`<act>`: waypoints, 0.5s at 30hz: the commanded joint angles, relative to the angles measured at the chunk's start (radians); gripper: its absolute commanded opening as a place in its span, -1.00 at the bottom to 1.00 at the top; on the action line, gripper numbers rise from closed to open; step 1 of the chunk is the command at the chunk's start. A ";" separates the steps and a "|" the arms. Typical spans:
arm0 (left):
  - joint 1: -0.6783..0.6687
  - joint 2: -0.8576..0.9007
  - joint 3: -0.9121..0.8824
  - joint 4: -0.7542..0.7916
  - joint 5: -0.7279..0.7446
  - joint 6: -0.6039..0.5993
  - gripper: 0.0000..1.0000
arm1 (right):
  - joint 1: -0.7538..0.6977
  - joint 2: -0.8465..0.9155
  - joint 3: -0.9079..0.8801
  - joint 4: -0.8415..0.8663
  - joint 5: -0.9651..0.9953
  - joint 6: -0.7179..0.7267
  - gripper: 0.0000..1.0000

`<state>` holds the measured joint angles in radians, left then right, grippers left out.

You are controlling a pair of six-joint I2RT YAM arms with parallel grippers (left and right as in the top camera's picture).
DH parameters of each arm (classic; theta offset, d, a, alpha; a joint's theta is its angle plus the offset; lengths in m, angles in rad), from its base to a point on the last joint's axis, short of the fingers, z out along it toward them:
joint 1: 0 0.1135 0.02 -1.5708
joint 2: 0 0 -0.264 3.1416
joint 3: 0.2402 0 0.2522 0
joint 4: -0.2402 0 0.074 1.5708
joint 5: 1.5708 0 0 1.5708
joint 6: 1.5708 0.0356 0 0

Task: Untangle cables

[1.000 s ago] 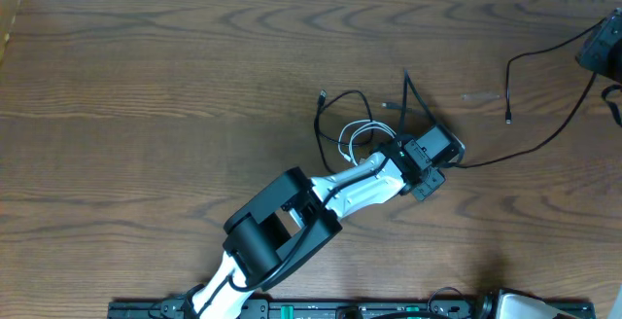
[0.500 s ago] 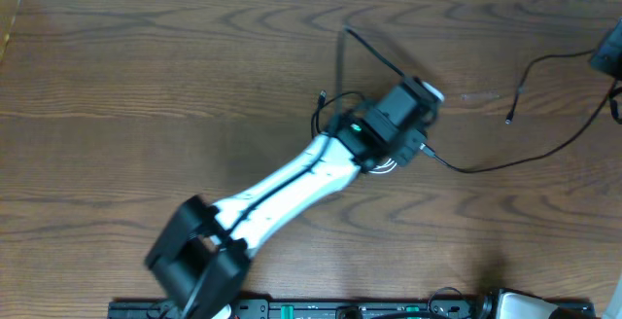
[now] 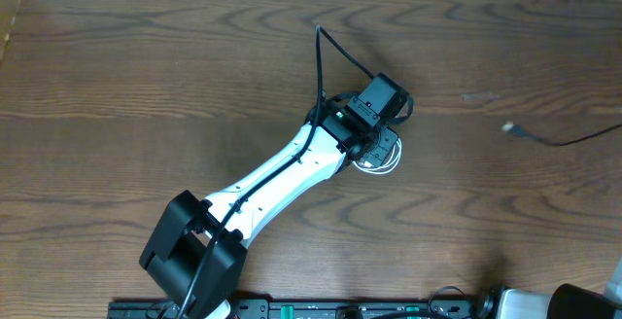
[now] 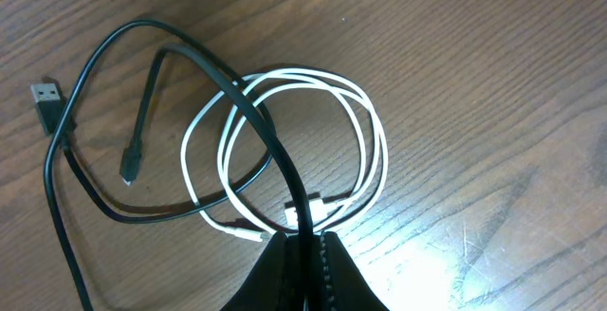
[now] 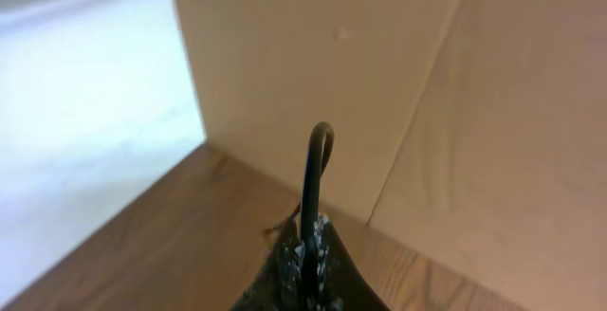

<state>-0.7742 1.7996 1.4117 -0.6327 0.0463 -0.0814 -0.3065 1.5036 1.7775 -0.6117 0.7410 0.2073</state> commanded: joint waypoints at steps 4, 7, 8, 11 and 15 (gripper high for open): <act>0.005 0.009 -0.001 -0.007 -0.010 -0.009 -0.85 | -0.061 0.033 0.008 0.034 -0.124 -0.087 -0.98; 0.005 0.009 -0.001 -0.007 -0.010 -0.009 -0.85 | -0.074 0.051 0.008 -0.028 -0.288 -0.111 -0.98; 0.005 0.009 -0.001 -0.007 -0.010 -0.009 -0.85 | -0.074 0.064 0.008 -0.064 -0.346 -0.117 -0.98; 0.005 0.009 -0.001 -0.007 -0.010 -0.009 -0.85 | -0.074 0.095 0.008 -0.163 -0.430 -0.120 -0.98; 0.005 0.009 -0.001 -0.008 -0.010 -0.009 -0.85 | -0.074 0.146 0.008 -0.348 -0.464 -0.119 -0.98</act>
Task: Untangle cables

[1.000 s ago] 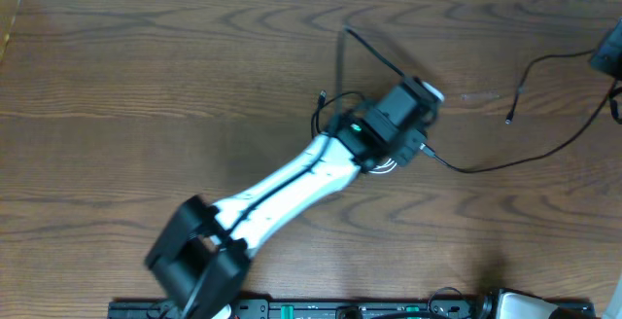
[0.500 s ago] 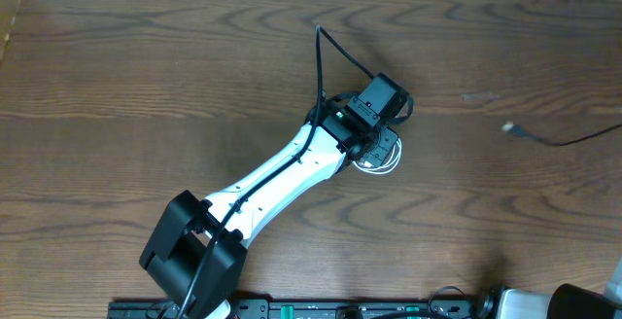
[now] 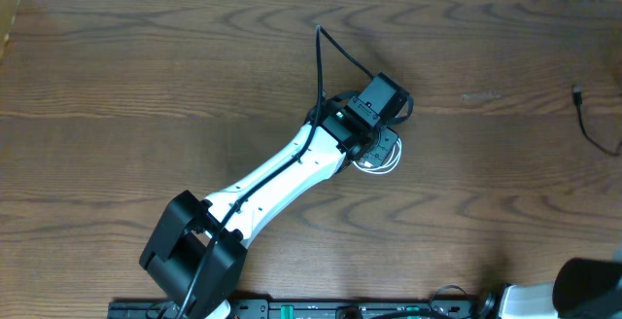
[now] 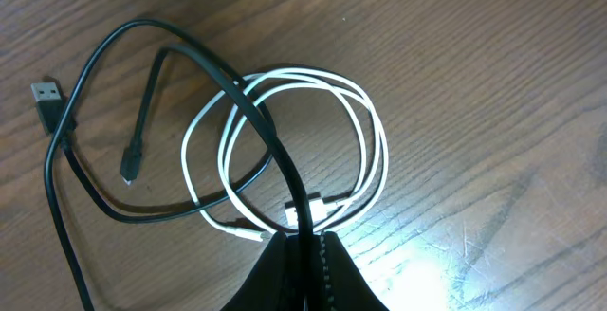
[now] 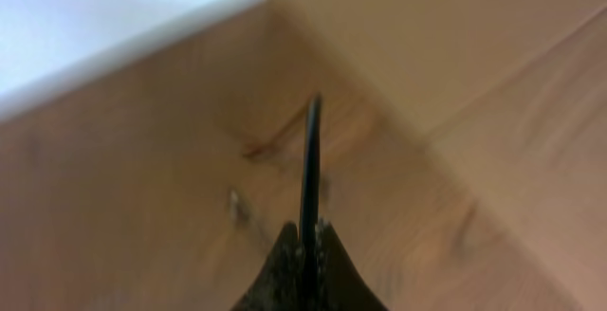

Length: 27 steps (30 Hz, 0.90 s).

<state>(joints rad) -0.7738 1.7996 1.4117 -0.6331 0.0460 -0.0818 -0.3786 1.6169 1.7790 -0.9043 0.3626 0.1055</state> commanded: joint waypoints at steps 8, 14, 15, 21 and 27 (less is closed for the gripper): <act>0.005 0.009 -0.001 -0.014 -0.010 -0.009 -0.85 | -0.018 0.184 0.006 -0.282 -0.085 -0.018 -0.98; 0.005 0.009 -0.001 -0.014 -0.010 -0.009 -0.85 | -0.076 0.297 0.006 -0.343 -0.110 -0.010 -0.98; 0.005 0.009 -0.001 -0.014 -0.010 -0.009 -0.85 | -0.095 0.316 0.006 -0.344 -0.137 -0.008 -0.98; 0.005 0.009 -0.001 -0.018 -0.010 -0.009 -0.85 | -0.226 0.394 0.006 -0.335 -0.312 0.007 -0.98; 0.005 0.009 -0.001 -0.018 -0.010 -0.009 -0.85 | -0.338 0.395 0.007 -0.330 -0.320 0.109 -0.98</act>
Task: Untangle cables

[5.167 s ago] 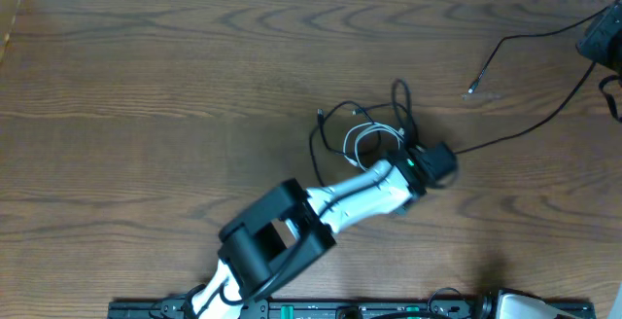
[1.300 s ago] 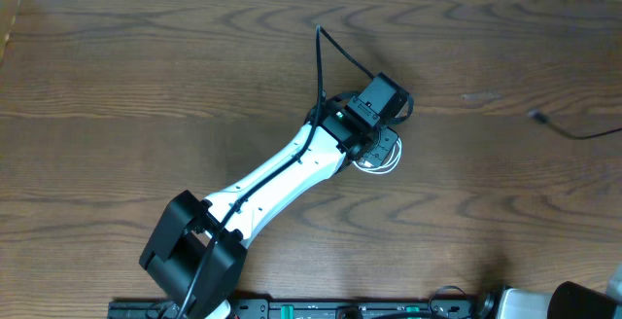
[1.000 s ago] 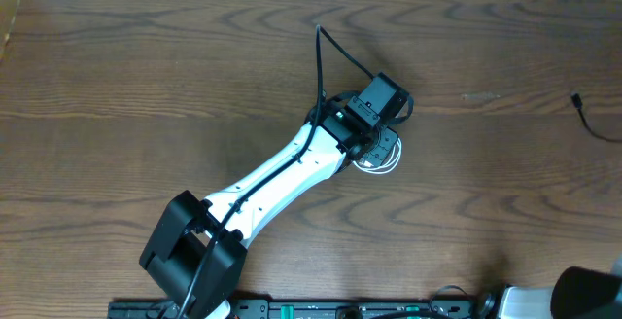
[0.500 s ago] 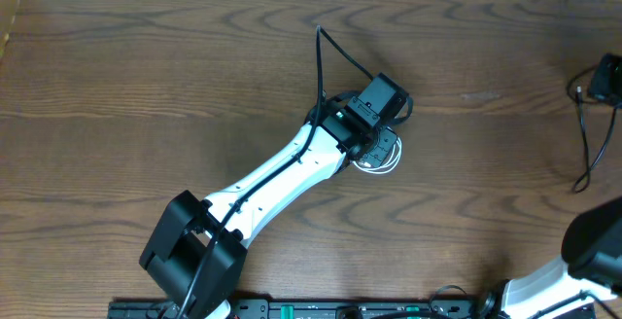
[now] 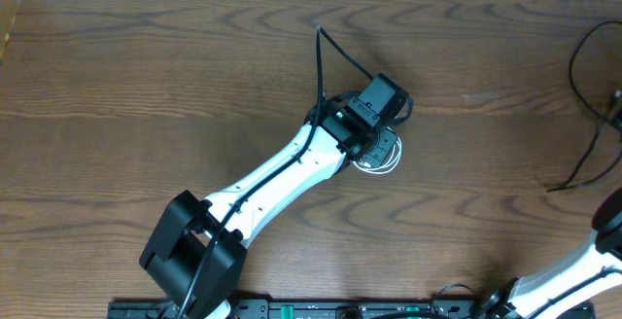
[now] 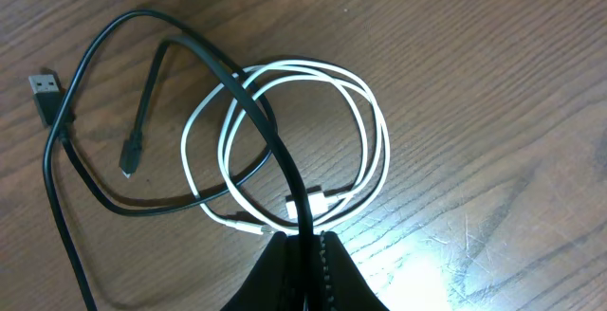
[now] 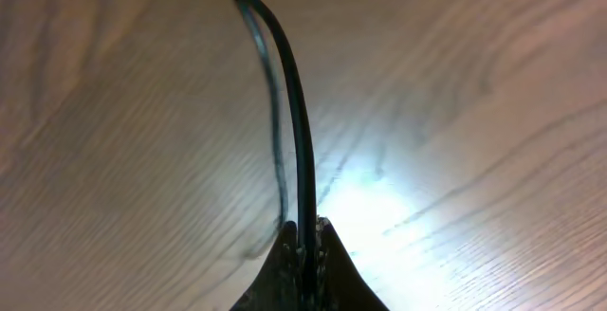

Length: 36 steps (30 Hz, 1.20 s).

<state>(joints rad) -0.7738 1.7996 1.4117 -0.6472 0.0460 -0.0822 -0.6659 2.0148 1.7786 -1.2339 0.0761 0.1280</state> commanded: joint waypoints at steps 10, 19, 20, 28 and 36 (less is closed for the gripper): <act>0.005 0.009 -0.001 0.000 -0.005 -0.009 -0.85 | -0.132 -0.003 0.007 0.023 -0.396 0.005 -0.64; 0.005 0.009 -0.001 0.004 0.010 -0.009 -0.85 | -0.130 -0.008 0.008 0.024 -0.508 0.005 0.98; 0.005 0.009 -0.001 0.004 0.010 -0.009 -0.85 | -0.131 -0.009 0.008 0.016 -0.503 0.005 0.98; 0.005 0.009 -0.001 0.004 0.010 -0.009 -0.85 | -0.132 -0.009 0.100 -0.177 -0.098 0.222 0.98; 0.005 0.009 -0.001 0.004 0.010 -0.009 -0.84 | -0.131 -0.010 0.306 -0.334 0.013 0.273 0.99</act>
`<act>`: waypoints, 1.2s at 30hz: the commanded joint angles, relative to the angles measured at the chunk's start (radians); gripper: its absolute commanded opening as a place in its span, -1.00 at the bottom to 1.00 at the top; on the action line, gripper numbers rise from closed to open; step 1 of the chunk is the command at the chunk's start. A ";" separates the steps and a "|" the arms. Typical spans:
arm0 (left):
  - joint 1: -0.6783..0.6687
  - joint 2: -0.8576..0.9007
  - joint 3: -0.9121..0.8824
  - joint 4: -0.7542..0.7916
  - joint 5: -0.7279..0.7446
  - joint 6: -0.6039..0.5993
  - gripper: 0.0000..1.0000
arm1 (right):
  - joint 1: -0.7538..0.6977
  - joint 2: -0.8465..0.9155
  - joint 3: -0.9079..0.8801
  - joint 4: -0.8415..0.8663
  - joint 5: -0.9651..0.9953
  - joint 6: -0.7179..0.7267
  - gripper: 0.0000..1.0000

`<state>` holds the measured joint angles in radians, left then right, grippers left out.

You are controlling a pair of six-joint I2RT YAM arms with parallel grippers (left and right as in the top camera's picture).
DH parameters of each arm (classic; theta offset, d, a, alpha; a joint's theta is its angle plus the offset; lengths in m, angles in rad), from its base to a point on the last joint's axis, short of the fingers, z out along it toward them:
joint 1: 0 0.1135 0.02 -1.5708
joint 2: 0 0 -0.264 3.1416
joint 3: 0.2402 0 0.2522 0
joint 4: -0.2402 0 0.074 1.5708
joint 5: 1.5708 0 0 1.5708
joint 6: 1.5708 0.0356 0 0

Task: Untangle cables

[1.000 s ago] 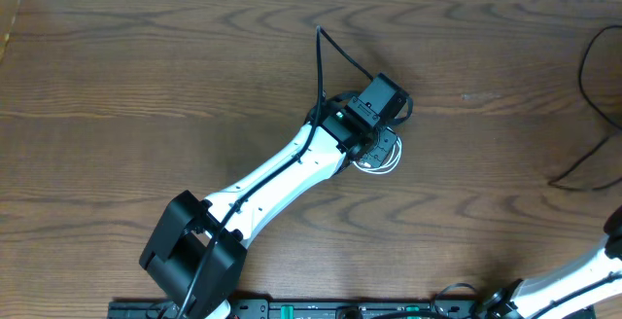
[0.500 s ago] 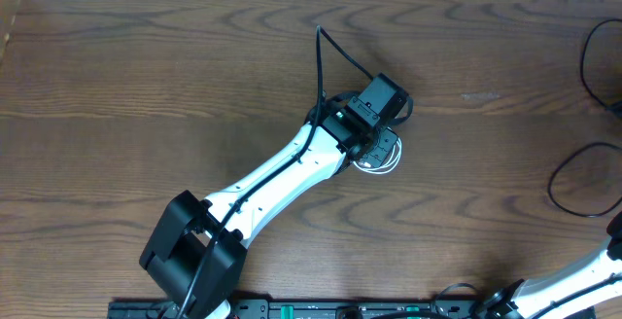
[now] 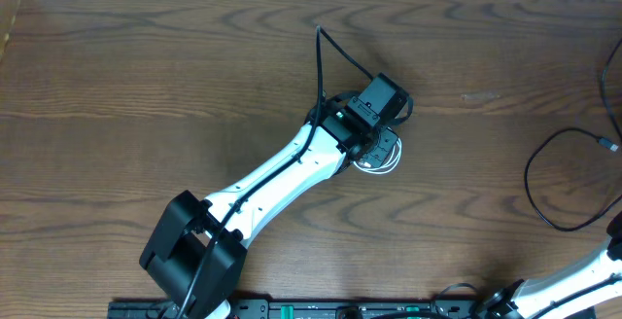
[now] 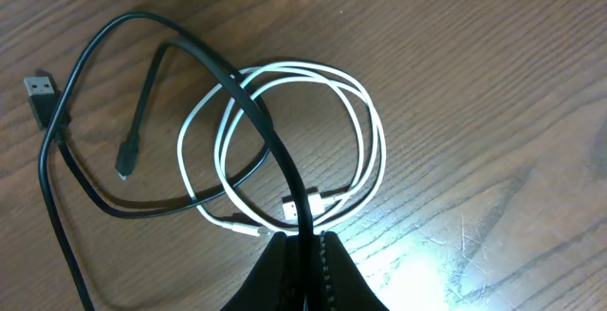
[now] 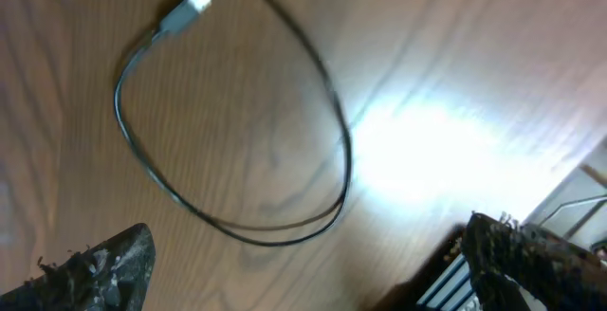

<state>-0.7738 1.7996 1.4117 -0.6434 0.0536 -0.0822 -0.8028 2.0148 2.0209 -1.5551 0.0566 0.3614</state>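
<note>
In the left wrist view my left gripper (image 4: 308,242) is shut on a thick black cable (image 4: 254,119) that crosses a coiled white cable (image 4: 377,150). A USB plug (image 4: 38,99) and a small plug (image 4: 124,164) lie to the left. Overhead, that gripper (image 3: 375,127) sits mid-table over the white coil (image 3: 389,159). My right gripper (image 5: 303,264) is open wide, nothing between its fingers (image 5: 95,271). Below it a separate black cable (image 5: 346,159) lies looped on the wood, its connector free. Overhead, this loop (image 3: 528,173) lies at the far right.
The wooden table (image 3: 146,86) runs to a white strip at the back. The left arm (image 3: 272,178) crosses from the bottom left to the middle. A black rail (image 3: 321,309) lines the front edge. A strand of black cable (image 3: 611,66) runs off the right edge.
My right gripper, shut on the black cable low over the table, is now open and the cable lies loose in a loop at the right. The left gripper has not moved.
My right gripper held one black cable raised off the right side, its end trailing right of centre. The end then lay nearer the right edge, then the cable hung looped there. Now it lies released. The left gripper stayed shut on its cable throughout.
</note>
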 commanded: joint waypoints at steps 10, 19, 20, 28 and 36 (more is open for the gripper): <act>0.005 0.009 0.000 0.027 0.047 -0.049 -0.85 | 0.126 -0.010 0.075 -0.035 -0.526 -0.417 0.99; 0.005 -0.076 0.001 0.467 0.487 -0.212 -0.85 | 0.378 -0.010 0.074 -0.035 -0.431 -0.453 0.99; 0.005 -0.098 0.001 0.505 0.493 -0.212 -0.85 | 0.402 -0.010 0.074 -0.035 -0.424 -0.453 0.99; 0.021 -0.237 0.000 0.431 0.362 -0.207 -0.66 | 0.523 -0.010 0.074 -0.035 -0.373 -0.453 0.98; 0.053 -0.251 0.000 0.090 0.043 -0.200 -0.49 | 0.629 -0.010 0.073 -0.041 -0.378 -0.453 0.98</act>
<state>-0.7399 1.5448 1.4082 -0.4923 0.2798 -0.2886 -0.2188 2.0148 2.0850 -1.5906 -0.3206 -0.0742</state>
